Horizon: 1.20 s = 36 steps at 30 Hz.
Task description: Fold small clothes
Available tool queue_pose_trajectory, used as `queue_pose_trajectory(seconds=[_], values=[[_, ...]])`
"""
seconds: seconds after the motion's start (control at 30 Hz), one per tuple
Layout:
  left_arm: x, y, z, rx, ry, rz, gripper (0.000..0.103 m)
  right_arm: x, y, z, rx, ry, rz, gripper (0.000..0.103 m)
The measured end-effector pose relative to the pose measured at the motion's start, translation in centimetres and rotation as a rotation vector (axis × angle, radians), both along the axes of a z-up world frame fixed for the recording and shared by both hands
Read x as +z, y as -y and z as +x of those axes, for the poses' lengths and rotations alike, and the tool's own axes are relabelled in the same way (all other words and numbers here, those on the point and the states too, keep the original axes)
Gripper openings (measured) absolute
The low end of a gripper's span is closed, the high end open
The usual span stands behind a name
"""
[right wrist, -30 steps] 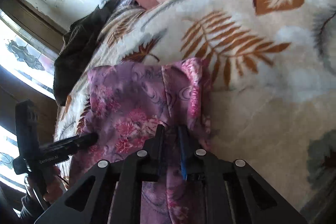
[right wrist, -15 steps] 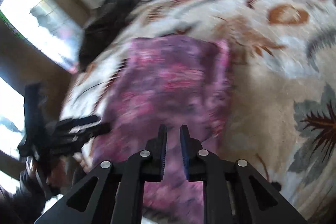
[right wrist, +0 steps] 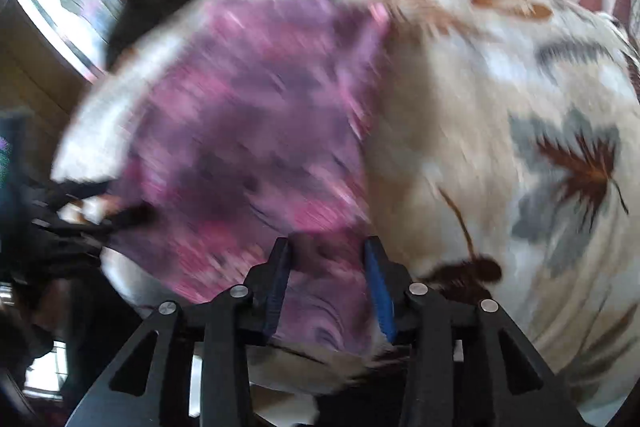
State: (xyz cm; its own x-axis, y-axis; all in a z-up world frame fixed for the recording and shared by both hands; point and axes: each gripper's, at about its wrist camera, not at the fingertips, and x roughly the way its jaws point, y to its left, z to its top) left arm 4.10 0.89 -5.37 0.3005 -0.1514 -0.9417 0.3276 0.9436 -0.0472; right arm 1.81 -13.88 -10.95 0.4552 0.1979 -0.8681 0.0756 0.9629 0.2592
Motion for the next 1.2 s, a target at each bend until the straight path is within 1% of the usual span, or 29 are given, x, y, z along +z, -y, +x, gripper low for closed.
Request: queue_pose_trajectory(seconds=[0.03,0.1,0.17,0.27,0.37,0.4,0.43,0.47,0.5,0.53,0.57,0.6,0.63,0.7,0.77,0.83,0.9,1.0,1.07,1.2], values=[[0.0,-0.1,0.0,0.005,-0.005,-0.004,0.075,0.2,0.2,0.0,-0.013,-0.004,0.019,0.046],[0.1,-0.4,-0.2,0.014,-0.011,-0.004,0.075,0.6,0.3,0.1,-0.017,-0.018,0.009,0.046],[0.2,-0.5,-0.6,0.014,-0.008,0.004,0.075,1.1,0.5,-0.1,-0.017,-0.025,-0.032,0.047],[0.6,-0.4,-1.4,0.003,0.016,0.031,0.075,2.0,1.0,-0.6,-0.025,-0.040,-0.105,0.048],[1.1,-0.4,-2.1,-0.002,0.029,0.051,0.075,3.5,1.6,-1.9,-0.031,-0.035,-0.177,0.054],[1.5,-0.6,-2.5,-0.006,0.040,0.053,0.075,4.2,1.8,-2.3,-0.030,-0.030,-0.202,0.057],[1.8,-0.7,-2.9,-0.011,0.054,0.056,0.075,4.8,2.0,-3.0,-0.024,-0.021,-0.233,0.066],[2.3,-0.9,-3.5,-0.021,0.086,0.067,0.075,5.2,2.2,-3.7,-0.017,-0.010,-0.264,0.070],[2.5,-1.0,-4.0,-0.027,0.112,0.083,0.075,5.8,2.0,-4.2,-0.011,0.008,-0.313,0.079],[2.8,-1.2,-4.5,-0.033,0.144,0.105,0.075,6.2,2.3,-4.8,-0.006,0.021,-0.345,0.086],[2.9,-1.4,-5.1,-0.043,0.176,0.128,0.075,6.4,2.0,-5.1,-0.002,0.035,-0.382,0.089],[3.0,-1.5,-5.8,-0.058,0.206,0.158,0.075,6.6,1.6,-5.7,0.006,0.050,-0.418,0.094],[3.0,-1.5,-6.2,-0.068,0.224,0.178,0.075,6.6,1.5,-5.9,0.014,0.055,-0.433,0.096],[3.0,-1.7,-7.4,-0.082,0.251,0.200,0.075,6.4,1.2,-6.5,0.030,0.061,-0.455,0.096],[3.0,-1.8,-8.0,-0.087,0.259,0.201,0.075,6.3,0.6,-6.6,0.029,0.062,-0.480,0.097],[3.2,-1.8,-8.5,-0.090,0.260,0.188,0.075,6.5,0.1,-6.9,0.017,0.087,-0.505,0.097],[3.4,-1.8,-9.0,-0.087,0.260,0.172,0.075,7.1,0.0,-7.6,-0.001,0.114,-0.486,0.097],[3.8,-1.4,-9.7,-0.082,0.266,0.160,0.075,8.0,0.3,-8.3,-0.023,0.153,-0.420,0.097],[4.0,-1.1,-10.1,-0.088,0.262,0.149,0.075,8.3,0.4,-8.7,-0.025,0.162,-0.415,0.099],[4.6,-0.2,-10.6,-0.091,0.264,0.139,0.075,8.6,0.6,-9.4,-0.019,0.168,-0.436,0.100]])
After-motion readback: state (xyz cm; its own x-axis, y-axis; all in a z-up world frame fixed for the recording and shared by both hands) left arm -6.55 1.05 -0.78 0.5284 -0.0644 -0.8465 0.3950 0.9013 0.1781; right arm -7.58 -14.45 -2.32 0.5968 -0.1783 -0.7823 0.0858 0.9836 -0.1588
